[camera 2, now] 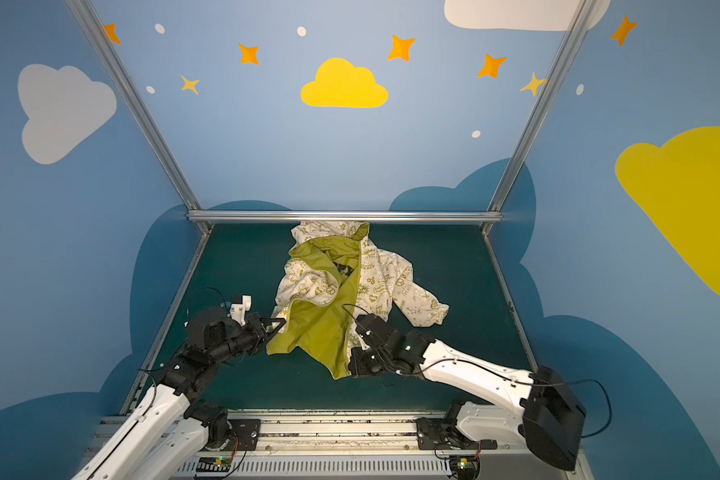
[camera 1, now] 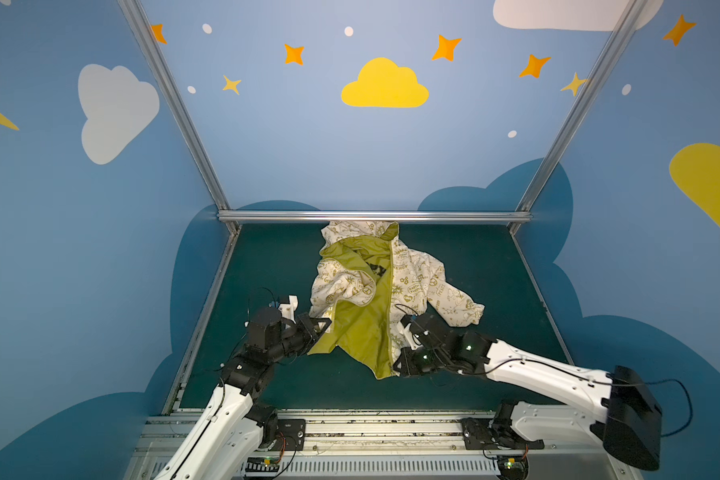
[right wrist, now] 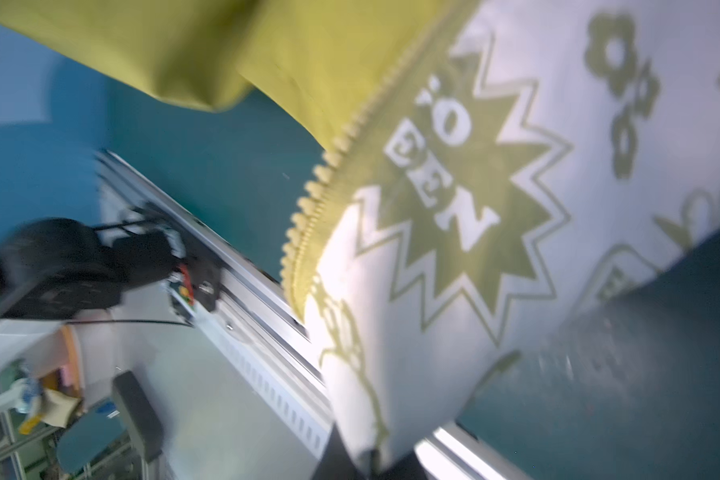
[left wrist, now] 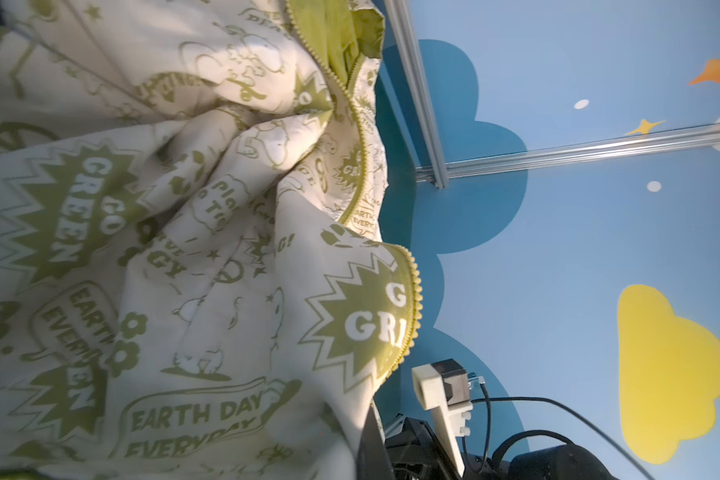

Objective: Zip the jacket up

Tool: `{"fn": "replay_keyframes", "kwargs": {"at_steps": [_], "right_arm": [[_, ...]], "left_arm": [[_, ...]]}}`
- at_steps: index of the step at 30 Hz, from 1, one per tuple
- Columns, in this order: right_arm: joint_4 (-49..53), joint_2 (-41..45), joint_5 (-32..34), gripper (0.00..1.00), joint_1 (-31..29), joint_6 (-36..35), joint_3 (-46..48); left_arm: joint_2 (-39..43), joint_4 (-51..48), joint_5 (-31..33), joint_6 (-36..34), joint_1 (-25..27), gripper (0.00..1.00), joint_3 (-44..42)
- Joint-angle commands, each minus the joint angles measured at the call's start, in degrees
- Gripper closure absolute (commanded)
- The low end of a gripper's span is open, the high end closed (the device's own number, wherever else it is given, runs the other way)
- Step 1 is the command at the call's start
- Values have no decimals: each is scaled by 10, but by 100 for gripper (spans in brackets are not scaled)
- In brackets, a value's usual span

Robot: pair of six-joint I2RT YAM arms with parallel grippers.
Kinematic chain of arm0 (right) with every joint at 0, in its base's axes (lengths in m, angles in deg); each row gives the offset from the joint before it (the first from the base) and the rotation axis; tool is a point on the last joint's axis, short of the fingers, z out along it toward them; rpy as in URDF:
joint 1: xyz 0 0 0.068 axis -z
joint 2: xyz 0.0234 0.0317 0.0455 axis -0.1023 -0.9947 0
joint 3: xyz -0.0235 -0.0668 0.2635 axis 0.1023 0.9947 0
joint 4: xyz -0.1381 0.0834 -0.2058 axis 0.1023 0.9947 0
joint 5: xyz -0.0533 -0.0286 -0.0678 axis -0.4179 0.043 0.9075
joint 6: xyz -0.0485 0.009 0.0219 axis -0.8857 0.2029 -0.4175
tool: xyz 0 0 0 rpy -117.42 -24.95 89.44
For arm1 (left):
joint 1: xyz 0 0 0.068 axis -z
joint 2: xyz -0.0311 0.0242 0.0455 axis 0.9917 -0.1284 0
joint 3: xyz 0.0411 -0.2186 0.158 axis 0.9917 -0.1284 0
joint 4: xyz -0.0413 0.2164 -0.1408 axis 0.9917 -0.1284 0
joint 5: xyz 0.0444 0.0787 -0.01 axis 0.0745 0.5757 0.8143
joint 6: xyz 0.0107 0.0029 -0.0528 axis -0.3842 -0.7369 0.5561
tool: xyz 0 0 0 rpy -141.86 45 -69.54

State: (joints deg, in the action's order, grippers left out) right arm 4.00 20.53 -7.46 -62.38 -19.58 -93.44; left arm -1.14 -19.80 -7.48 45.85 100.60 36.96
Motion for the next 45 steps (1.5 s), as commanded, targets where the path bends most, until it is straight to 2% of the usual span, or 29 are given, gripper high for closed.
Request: {"fn": "replay_keyframes", "kwargs": {"at_steps": [1,3,8,11,16,21,28,31,37,45], "right_arm": [[-184,34,-54,100,42,-38,19],[-247,47,-78,100,61,-68,30],[-375,60,-85,100,78,-134,57],[-416,50,-150,100,97,-154,51],[-454,30,-284,100,117,-141,31],[-520,9,-352,100,123,-111,36],[-610,6,-342,100,125,-127,49],[-602,12,-337,100,125,-146,38],[-599,10,-339,100,126,-161,4],[-599,-12,-360,100,126,-142,-27]], "left_arm": [[0,95,17,3,23,96,1],[1,134,41,-5,38,96,-1],[11,277,142,-55,98,96,-30],[8,369,173,-78,123,97,-52],[-15,435,169,-110,146,97,-44],[-34,515,165,-139,172,97,-47],[-34,564,186,-205,230,97,-50],[-32,594,181,-218,234,97,-51],[-31,589,181,-228,237,97,-41],[-47,603,174,-229,239,97,-37]]}}
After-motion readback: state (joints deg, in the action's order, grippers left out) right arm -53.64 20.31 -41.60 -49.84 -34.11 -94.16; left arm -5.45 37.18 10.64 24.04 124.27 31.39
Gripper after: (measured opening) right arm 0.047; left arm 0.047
